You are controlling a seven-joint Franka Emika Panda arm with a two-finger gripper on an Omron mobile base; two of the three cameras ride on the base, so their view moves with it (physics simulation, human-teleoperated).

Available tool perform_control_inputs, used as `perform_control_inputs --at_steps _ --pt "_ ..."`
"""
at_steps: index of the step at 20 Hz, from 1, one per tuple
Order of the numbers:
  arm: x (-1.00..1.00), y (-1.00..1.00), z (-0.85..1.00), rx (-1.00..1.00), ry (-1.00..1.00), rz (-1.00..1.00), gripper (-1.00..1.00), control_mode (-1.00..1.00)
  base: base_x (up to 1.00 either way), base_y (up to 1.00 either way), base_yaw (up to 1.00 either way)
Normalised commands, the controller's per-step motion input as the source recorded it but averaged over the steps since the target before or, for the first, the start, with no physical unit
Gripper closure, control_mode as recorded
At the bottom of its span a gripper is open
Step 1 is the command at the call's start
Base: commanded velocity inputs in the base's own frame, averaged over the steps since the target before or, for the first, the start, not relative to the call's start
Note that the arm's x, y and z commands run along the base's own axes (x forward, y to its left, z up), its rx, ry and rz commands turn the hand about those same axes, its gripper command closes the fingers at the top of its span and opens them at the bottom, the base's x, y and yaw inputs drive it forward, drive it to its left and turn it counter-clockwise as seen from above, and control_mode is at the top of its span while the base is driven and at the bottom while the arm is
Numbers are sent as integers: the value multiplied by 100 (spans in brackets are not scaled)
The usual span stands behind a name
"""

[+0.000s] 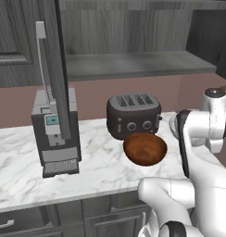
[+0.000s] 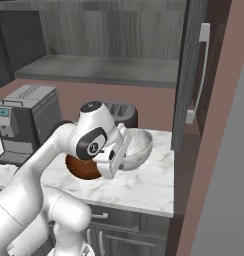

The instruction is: Open the cabinet. Pick the bowls from the counter and place them in the cabinet. Then close the cabinet.

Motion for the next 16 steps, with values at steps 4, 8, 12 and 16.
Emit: perform_control_inputs --at_steps 4,8,12,16 --pt "-39 6 48 3 1 0 100 -100 0 0 0" --pt "-35 10 42 3 0 0 100 -100 0 0 0" --pt "-34 25 33 0 -2 0 100 -100 0 0 0" --pt "-30 44 42 0 -8 0 100 -100 0 0 0"
